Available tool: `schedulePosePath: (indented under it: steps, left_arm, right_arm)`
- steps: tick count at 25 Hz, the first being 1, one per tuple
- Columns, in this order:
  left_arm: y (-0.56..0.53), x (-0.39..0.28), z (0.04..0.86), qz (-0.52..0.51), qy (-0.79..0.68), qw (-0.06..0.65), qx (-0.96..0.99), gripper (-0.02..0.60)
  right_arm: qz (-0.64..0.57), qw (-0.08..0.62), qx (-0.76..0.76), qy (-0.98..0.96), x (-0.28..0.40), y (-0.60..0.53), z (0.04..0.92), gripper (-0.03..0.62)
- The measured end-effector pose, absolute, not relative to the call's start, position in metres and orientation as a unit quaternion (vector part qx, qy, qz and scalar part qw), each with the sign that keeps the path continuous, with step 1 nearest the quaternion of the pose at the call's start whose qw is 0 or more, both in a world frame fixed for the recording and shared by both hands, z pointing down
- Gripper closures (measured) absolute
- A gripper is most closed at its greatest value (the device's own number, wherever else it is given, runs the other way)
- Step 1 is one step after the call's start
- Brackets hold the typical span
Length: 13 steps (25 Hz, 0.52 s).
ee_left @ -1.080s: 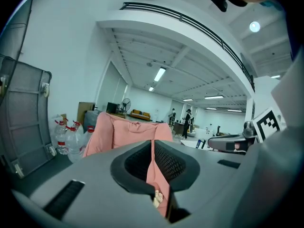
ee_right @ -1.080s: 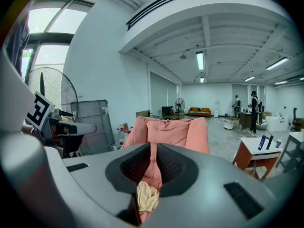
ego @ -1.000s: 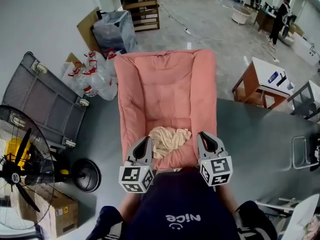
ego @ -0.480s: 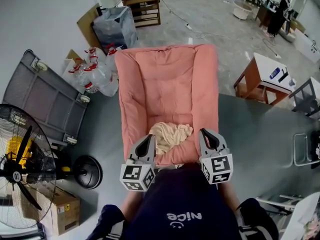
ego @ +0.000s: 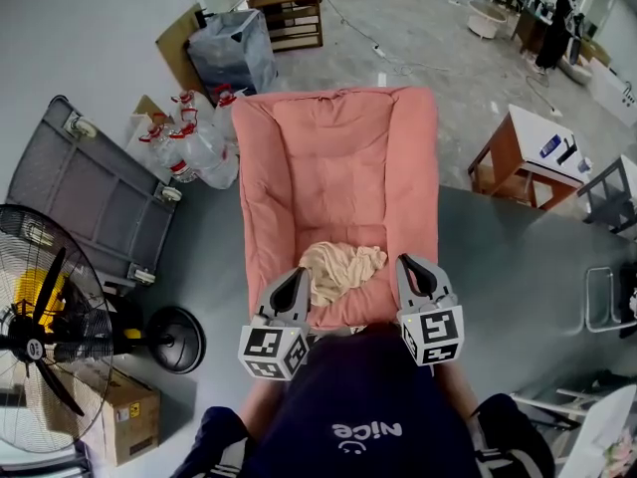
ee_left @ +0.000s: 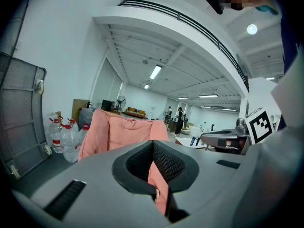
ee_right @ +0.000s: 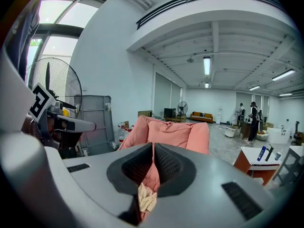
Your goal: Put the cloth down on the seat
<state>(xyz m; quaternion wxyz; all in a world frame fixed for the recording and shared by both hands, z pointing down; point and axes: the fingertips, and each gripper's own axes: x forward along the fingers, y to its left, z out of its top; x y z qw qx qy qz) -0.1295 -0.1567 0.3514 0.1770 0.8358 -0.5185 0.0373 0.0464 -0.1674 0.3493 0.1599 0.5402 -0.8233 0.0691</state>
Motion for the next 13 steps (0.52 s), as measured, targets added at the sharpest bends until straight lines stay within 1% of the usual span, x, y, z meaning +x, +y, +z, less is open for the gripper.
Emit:
schedulePosePath:
  steps: [13]
  left_arm:
    - [-0.1627, -0.1372, 0.3531, 0.046, -0.517, 0.171, 0.837, 0.561]
  right_arm:
    - [0.065, 0.159, 0.538, -0.825, 0.0409, -0.1746, 0.3494, 0.54]
